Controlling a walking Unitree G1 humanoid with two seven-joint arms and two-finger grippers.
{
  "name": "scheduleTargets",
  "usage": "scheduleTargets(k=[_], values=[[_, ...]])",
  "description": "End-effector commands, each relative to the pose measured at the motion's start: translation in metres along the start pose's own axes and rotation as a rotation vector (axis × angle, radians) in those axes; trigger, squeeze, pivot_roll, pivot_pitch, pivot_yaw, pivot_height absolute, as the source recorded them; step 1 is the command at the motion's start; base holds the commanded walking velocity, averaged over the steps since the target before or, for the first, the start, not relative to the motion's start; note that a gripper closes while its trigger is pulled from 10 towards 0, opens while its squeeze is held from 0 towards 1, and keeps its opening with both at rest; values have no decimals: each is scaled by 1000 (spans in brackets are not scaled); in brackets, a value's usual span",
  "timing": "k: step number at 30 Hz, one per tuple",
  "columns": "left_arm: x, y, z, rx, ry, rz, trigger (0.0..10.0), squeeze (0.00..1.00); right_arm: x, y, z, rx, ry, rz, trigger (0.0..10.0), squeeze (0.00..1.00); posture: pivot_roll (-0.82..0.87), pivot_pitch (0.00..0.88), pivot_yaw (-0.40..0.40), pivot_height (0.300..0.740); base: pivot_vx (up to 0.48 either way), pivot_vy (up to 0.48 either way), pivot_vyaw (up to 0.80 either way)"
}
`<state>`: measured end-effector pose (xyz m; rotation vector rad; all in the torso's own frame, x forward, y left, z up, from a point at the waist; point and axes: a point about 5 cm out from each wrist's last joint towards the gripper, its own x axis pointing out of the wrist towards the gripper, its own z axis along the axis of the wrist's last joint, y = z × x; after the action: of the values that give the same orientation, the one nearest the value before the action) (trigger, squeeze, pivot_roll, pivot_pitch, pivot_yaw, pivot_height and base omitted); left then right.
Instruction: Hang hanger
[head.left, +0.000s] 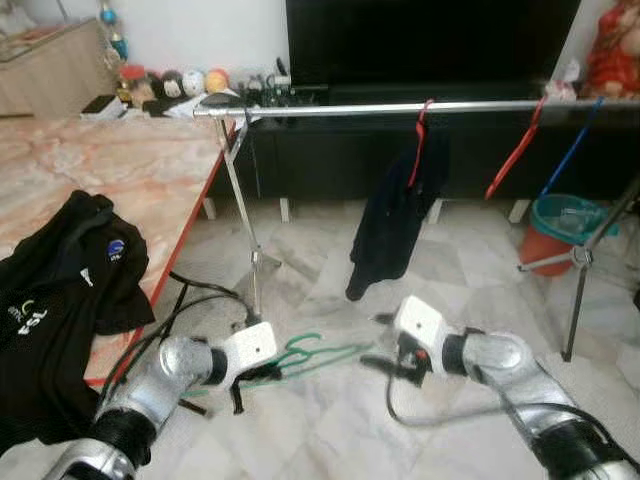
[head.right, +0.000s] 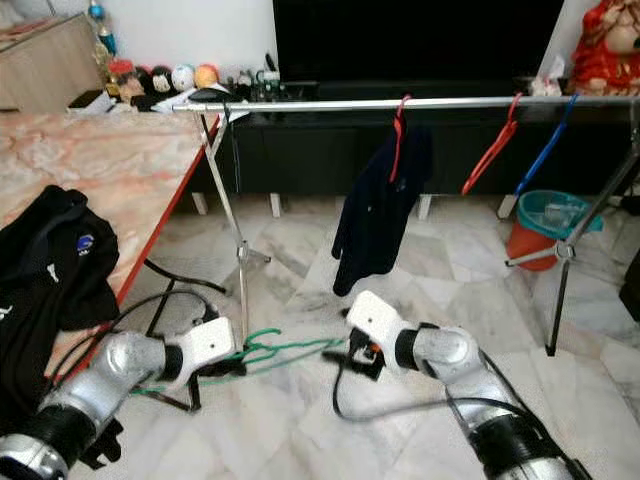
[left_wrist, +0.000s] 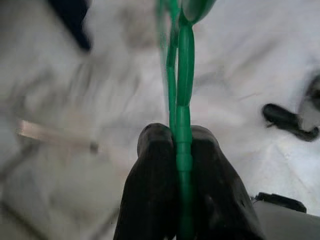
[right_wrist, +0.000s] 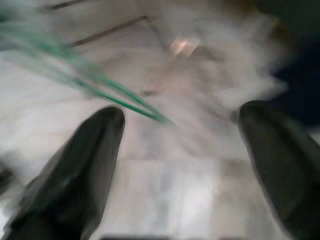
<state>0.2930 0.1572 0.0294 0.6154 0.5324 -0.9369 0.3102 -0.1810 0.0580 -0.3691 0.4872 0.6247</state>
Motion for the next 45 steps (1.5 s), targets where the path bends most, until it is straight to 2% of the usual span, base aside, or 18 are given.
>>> scheduleTargets(k=[1, 2, 3, 5, 11, 13, 14, 15, 18, 19, 20, 22, 27, 32, 33, 36, 37, 45], values=[[-3, 2, -21, -80, 79, 98, 10000, 0, -1, -8, -20, 133, 56, -166, 10000, 0, 25, 0, 41, 740, 0, 0, 0], [-2, -1, -30, -126, 107, 140, 10000, 0, -1, -7, -33, 211, 79, -222, 10000, 0, 25, 0, 41, 740, 0, 0, 0], [-3, -5, -44, -201, 147, 214, 10000, 0, -2, 2, -60, 326, 135, -304, 10000, 0, 26, 0, 39, 740, 0, 0, 0], [-3, -7, -49, -221, 159, 236, 10000, 0, -2, 6, -68, 355, 157, -326, 10000, 0, 26, 0, 39, 740, 0, 0, 0], [-8, -24, -81, -323, 262, 362, 10000, 0, -15, 48, -133, 598, 348, -441, 10000, 0, 25, 0, 42, 740, 0, 0, 0], [-11, -28, -91, -414, 287, 423, 10000, 0, -17, 65, -146, 638, 399, -441, 10000, 0, 27, 0, 44, 740, 0, 0, 0], [-11, -28, -91, -414, 287, 423, 10000, 0, -17, 65, -146, 638, 399, -441, 10000, 0, 27, 0, 44, 740, 0, 0, 0], [-15, -32, -100, -517, 302, 482, 10000, 0, -19, 77, -154, 671, 417, -443, 10000, 0, 27, 0, 46, 740, 0, 0, 0], [-24, -43, -118, -563, 367, 528, 10000, 0, -24, 92, -165, 715, 427, -476, 10000, 0, 22, 0, 50, 740, 0, 0, 0], [-24, -43, -118, -563, 367, 528, 10000, 0, -24, 92, -165, 715, 427, -476, 10000, 0, 22, 0, 50, 740, 0, 0, 0], [-27, -52, -126, -621, 387, 528, 10000, 0, -30, 99, -173, 807, 435, -520, 10000, 0, 21, 0, 51, 740, 0, 0, 0], [-29, -58, -132, -655, 405, 528, 10000, 0, -34, 105, -180, 852, 453, -544, 10000, 0, 25, 0, 50, 740, 0, 0, 0], [-33, -69, -141, -721, 441, 550, 10000, 0, -44, 117, -193, 865, 518, -530, 10000, 0, 21, 0, 49, 740, 0, 0, 0], [-30, -73, -140, -767, 429, 555, 10000, 0, -50, 118, -198, 877, 523, -549, 10000, 0, 16, 0, 50, 740, 0, 0, 0], [-30, -74, -140, -768, 429, 553, 10000, 0, -50, 118, -198, 869, 522, -544, 10000, 0, 17, 0, 49, 740, 0, 0, 0], [-27, -77, -138, -774, 426, 543, 10000, 0, -52, 115, -199, 707, 549, -479, 10000, 0, 17, 0, 49, 740, 0, 0, 0], [-26, -78, -138, -776, 424, 541, 10000, 0, -52, 116, -199, 687, 552, -459, 10000, 0, 19, 0, 50, 740, 0, 0, 0], [-24, -81, -138, -787, 423, 528, 10000, 0, -60, 112, -205, 701, 556, -482, 10000, 0, 8, 0, 57, 740, 0, 0, 0]])
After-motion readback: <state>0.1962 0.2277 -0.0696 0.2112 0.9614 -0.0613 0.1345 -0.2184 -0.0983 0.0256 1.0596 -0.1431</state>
